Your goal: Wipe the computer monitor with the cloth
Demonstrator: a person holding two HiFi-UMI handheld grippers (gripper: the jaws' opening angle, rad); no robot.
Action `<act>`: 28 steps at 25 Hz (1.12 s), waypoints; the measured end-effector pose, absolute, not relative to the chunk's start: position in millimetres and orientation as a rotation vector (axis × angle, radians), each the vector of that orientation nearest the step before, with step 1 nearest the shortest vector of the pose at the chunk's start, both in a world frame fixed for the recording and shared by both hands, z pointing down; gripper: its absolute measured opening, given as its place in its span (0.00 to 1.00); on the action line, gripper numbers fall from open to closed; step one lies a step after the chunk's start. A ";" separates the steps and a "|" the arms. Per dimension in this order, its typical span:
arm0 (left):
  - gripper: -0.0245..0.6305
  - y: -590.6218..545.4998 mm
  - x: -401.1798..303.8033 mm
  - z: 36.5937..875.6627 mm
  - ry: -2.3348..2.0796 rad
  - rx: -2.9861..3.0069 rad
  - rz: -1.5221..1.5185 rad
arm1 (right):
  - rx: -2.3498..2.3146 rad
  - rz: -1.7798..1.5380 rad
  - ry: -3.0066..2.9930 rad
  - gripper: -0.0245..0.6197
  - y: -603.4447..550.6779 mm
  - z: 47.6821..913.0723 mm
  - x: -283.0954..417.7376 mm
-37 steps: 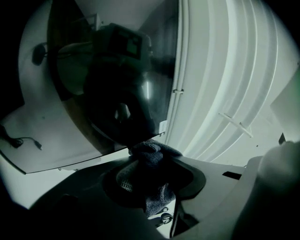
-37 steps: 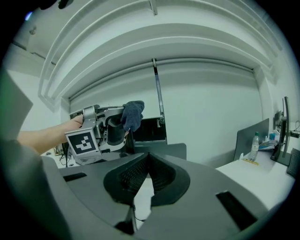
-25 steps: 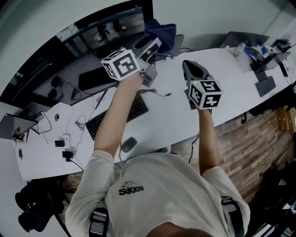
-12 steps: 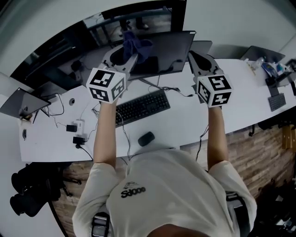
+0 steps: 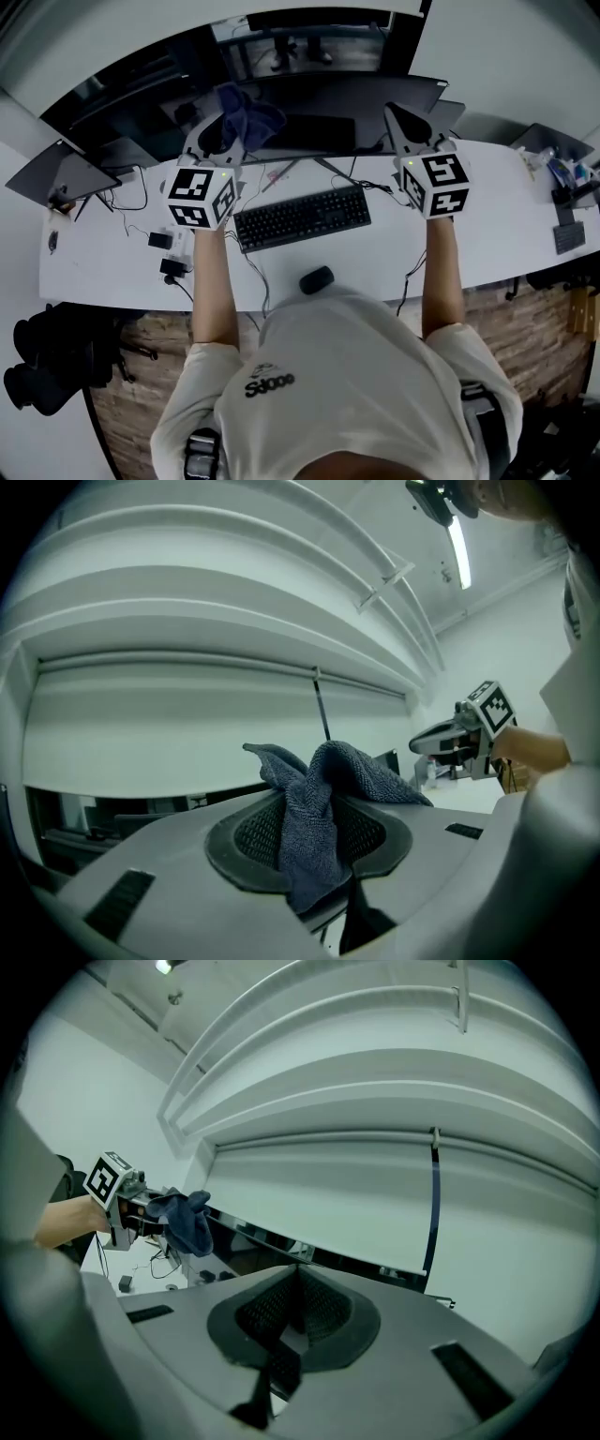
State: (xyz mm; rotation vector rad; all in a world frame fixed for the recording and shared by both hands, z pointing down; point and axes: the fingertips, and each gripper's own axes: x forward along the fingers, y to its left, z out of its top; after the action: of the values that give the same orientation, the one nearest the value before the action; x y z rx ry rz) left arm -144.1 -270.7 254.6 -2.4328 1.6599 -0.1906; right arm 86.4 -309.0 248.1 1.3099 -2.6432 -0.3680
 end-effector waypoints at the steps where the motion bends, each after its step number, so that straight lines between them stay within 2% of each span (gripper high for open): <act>1: 0.24 -268.1 -148.1 254.5 1.664 -2.433 -0.180 | 1.301 -0.374 -2.649 0.05 -308.5 246.7 80.6; 12: 0.24 -253.8 -157.6 254.6 1.638 -2.404 -0.218 | 1.204 -0.423 -2.672 0.05 -301.2 242.8 36.3; 28: 0.24 -255.3 -147.1 262.3 1.622 -2.430 -0.232 | 1.157 -0.443 -2.679 0.05 -300.8 248.2 31.3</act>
State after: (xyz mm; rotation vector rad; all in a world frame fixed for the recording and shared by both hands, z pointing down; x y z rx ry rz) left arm -147.1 -255.3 262.3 -2.4302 1.6223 -0.2321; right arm 31.3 -300.8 248.2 1.1573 -2.6794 -0.4433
